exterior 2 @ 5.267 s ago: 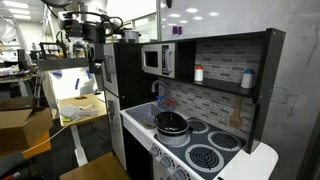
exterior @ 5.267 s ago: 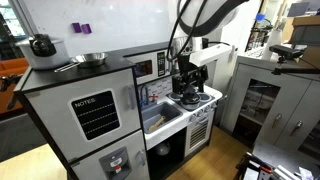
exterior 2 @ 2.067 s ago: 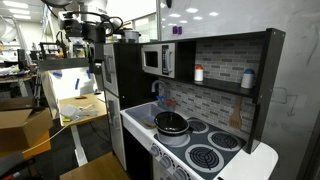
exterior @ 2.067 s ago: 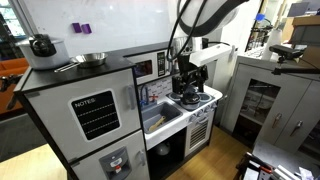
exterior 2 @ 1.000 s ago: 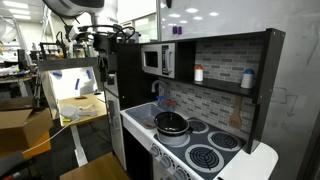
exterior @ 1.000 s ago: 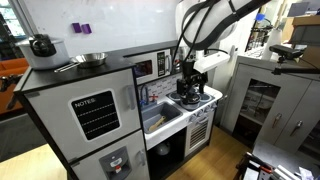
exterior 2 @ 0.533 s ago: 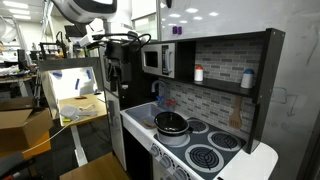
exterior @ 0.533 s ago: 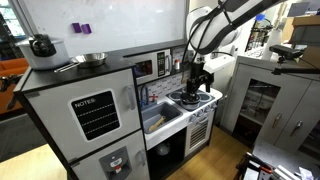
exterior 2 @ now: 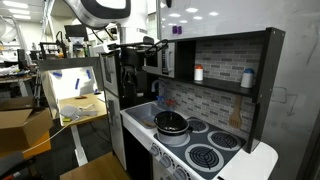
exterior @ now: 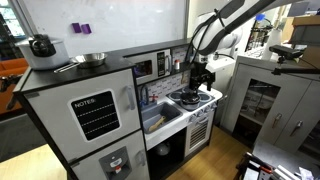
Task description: Take the lid off the pot and put it on the stove
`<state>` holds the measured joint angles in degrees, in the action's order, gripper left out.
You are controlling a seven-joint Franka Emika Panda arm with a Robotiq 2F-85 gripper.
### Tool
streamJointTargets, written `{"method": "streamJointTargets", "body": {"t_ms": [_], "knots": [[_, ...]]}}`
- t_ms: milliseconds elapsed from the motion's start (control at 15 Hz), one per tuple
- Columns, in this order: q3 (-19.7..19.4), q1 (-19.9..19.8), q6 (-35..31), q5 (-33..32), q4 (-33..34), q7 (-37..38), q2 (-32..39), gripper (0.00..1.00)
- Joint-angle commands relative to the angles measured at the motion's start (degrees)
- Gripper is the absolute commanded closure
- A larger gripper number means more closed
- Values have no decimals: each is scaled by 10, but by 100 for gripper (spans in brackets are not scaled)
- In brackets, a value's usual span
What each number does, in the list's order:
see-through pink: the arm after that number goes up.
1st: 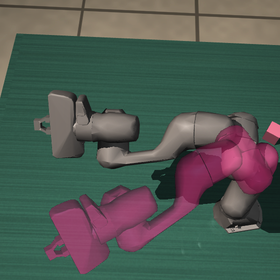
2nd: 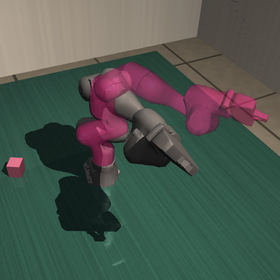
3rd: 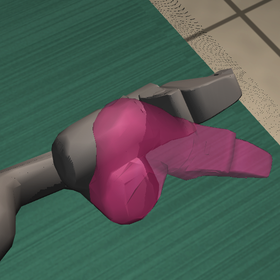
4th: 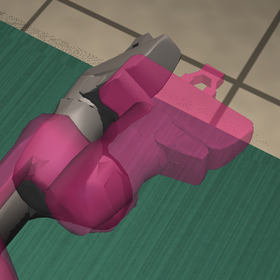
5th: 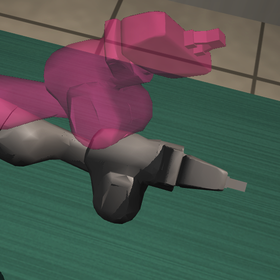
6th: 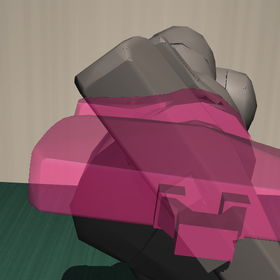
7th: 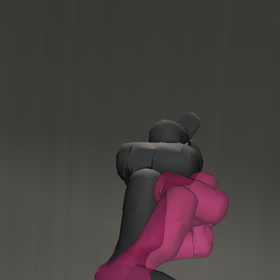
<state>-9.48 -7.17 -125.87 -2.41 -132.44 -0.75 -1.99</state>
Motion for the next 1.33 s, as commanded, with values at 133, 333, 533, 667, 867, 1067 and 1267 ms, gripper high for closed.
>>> {"method": "streamJointTargets", "body": {"t_ms": [133,333,533,667,867,1067,1267], "knots": [[5,-4,1,1,2,0,1,0],[5,-4,1,1,2,0,1,0],[5,-4,1,1,2,0,1,0],[4,-6,-18,-6,-2,4,1,0],[-1,-10,-39,-3,2,-7,9,0],[-11,-18,-67,3,6,-18,22,0],[-22,-29,-104,18,9,-40,39,0]]}}
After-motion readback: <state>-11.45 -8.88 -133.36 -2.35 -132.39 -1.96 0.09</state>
